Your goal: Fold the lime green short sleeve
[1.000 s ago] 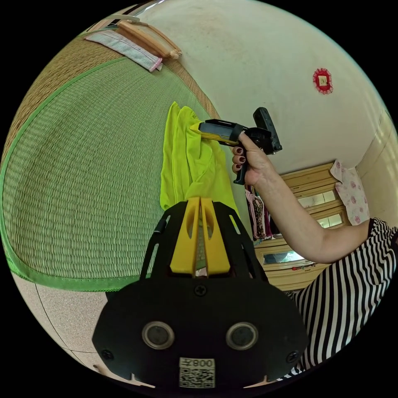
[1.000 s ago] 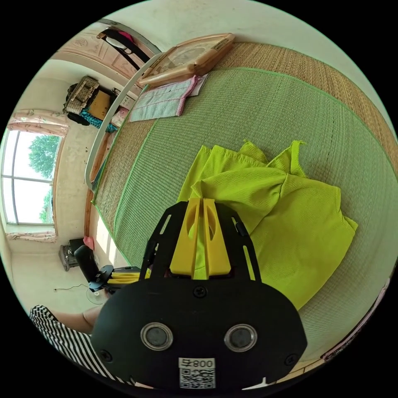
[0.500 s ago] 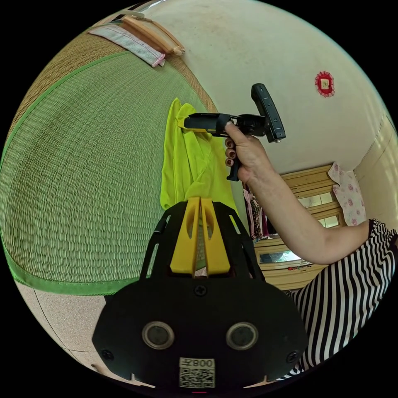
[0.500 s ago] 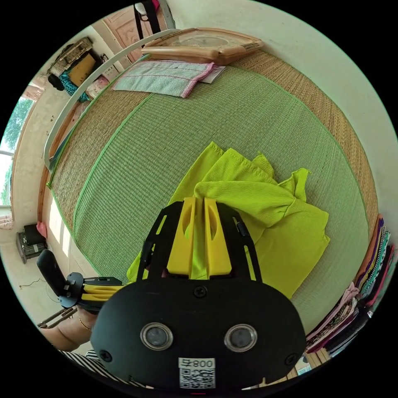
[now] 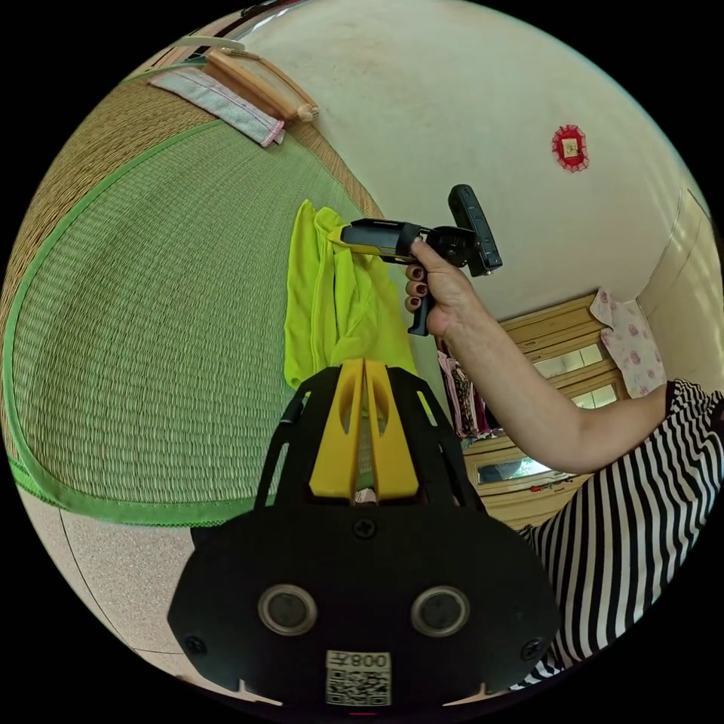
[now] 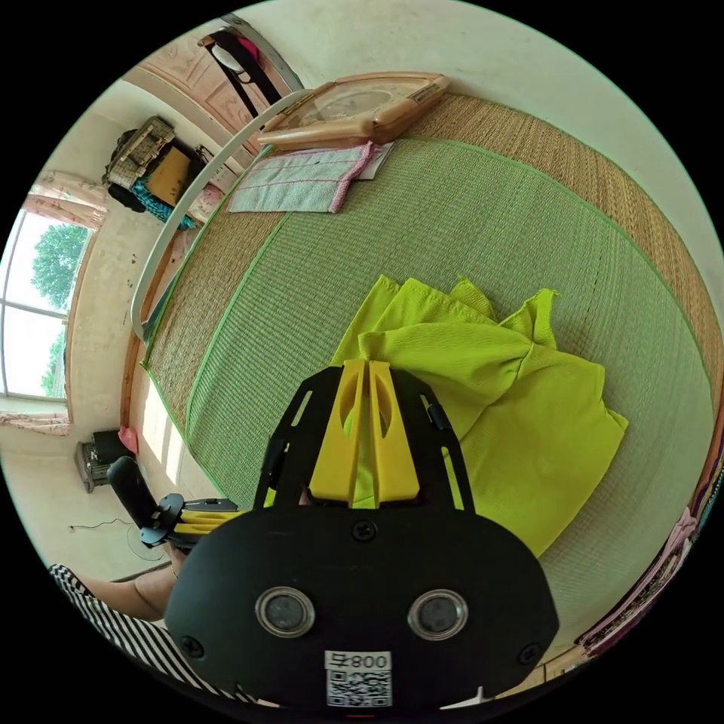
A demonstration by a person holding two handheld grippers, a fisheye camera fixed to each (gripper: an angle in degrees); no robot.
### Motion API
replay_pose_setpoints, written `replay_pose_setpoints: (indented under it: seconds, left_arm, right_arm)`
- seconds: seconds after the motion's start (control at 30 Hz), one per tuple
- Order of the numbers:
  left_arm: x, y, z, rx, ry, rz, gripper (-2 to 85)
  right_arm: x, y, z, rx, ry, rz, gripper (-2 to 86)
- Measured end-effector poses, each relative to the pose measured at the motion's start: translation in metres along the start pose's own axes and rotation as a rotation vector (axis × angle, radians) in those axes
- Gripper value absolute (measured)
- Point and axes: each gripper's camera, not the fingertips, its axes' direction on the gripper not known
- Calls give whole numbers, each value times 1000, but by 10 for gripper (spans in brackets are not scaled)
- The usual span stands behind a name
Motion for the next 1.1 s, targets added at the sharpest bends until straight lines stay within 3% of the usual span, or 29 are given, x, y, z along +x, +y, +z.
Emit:
replay_pose_setpoints:
  seconds: [0.27,0.67,0.87,1.1]
  left_arm:
    - [1,2,-15,35,-44,-9,16]
    - [-4,-36,5,-61,-124,24,77]
    - [-8,-52,18,-134,-112,35,44]
    - [-4,-58,8,-95,-39,45,13]
  right_arm:
    - [22,14,-16,40,-93,32,4]
    - [66,35,-46,93,-194,70,3]
    - [85,48,-66,133,-244,81,3]
    - [96,55,-91,184,-285,87,4]
